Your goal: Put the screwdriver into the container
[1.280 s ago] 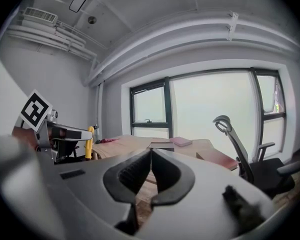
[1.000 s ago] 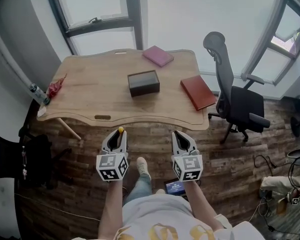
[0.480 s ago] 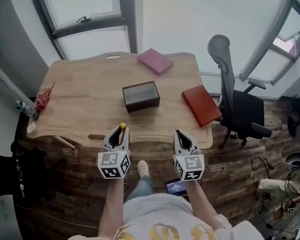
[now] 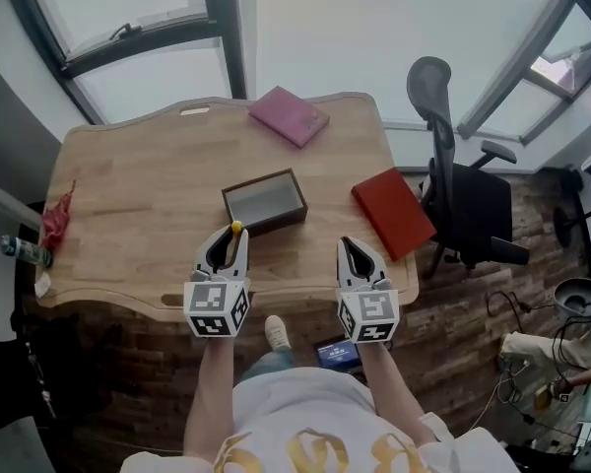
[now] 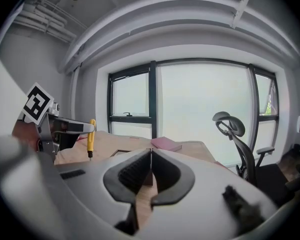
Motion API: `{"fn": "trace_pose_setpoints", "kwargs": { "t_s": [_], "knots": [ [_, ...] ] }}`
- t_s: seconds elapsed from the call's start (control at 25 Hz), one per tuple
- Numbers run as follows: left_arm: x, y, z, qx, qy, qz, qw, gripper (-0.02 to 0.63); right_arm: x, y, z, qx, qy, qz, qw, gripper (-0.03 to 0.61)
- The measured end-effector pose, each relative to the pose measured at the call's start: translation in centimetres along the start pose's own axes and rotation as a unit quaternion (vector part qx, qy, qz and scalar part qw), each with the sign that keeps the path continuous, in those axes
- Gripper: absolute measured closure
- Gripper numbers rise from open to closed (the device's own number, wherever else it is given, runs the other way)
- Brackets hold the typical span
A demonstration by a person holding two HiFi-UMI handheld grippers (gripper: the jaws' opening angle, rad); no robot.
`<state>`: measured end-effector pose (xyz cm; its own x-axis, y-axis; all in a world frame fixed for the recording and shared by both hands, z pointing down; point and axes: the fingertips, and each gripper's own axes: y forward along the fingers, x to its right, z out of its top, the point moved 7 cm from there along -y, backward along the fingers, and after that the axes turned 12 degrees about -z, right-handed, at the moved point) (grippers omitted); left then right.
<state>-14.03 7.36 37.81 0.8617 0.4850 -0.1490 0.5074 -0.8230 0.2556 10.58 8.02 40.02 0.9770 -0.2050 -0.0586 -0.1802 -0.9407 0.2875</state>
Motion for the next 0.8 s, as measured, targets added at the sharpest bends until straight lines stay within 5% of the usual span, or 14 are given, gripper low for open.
{"fn": "trace_pose_setpoints", "kwargs": {
  "t_s": [0.44,0.8],
  "knots": [
    [-5.0,4.2,2.0,0.004,-0.003,-0.032,0.9995,0.537,-1.6,5.6,1.4,-0.001,0.001,-0.016,1.0,0.546],
    [-5.0,5.3,2.1,0.002,-0.007,-0.047,0.9989,0.537,-1.5,5.5,0.9,-0.011,-0.001,-0.024,1.0,0.546]
  ]
}}
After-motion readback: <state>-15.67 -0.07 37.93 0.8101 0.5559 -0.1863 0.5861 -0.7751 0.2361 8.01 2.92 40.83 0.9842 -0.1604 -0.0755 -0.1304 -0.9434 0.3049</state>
